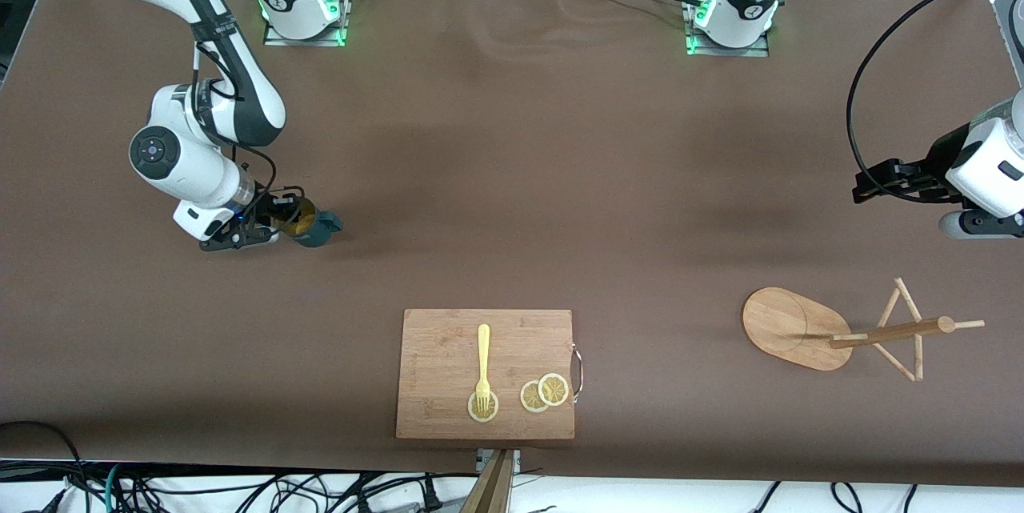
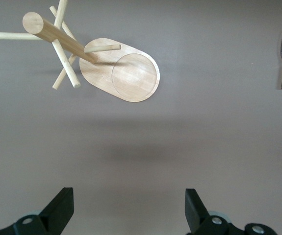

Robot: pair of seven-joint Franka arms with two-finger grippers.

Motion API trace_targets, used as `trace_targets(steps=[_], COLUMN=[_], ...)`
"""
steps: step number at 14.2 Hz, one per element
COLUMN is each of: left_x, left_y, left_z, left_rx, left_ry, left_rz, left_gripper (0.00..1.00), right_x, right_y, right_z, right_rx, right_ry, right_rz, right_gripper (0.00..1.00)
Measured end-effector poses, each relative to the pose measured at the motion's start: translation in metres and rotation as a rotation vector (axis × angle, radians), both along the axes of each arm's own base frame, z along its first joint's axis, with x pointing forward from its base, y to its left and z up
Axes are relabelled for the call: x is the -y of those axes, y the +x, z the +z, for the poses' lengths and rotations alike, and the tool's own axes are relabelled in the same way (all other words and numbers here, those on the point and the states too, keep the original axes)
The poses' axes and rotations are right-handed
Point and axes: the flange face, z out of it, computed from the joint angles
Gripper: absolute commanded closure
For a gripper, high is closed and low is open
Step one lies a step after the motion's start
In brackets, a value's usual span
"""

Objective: Pass cup and hang on rack
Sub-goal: 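Reach the right gripper down to the teal mug rim, then grasp the mug rim with the right gripper and carry it toward the table middle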

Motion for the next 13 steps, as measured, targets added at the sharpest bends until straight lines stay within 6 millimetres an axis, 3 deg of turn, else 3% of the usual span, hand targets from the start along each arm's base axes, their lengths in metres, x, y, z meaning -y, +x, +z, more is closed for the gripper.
trace_targets(steps=[3,8,10,13], left_x=[0.0,0.0,0.0,0.001], left_y=[0.0,0.0,0.0,0.0], left_z=[0.0,-0.001,-0.001,-0.001], left_rx=[0.0,-0.001,-0.002,-0.002], left_ry=[0.0,0.0,0.0,0.0], left_rz=[0.0,0.0,0.0,-0.001], left_gripper=[0.0,0.0,0.0,0.0], right_x=[-0.012,-0.031,-0.059,-0.136], right_y=[-0.001,0.004,0.01,0.014], right_z=[-0.001,0.006,0.019,0.049], right_rx=[0.004,0.025,0.037,0.015], right_ry=[-0.001,0.003,0.005,-0.003], right_rz=[-0.007,0.011,-0.014,-0.077], right_gripper=[1.0,1.0,1.0,1.0])
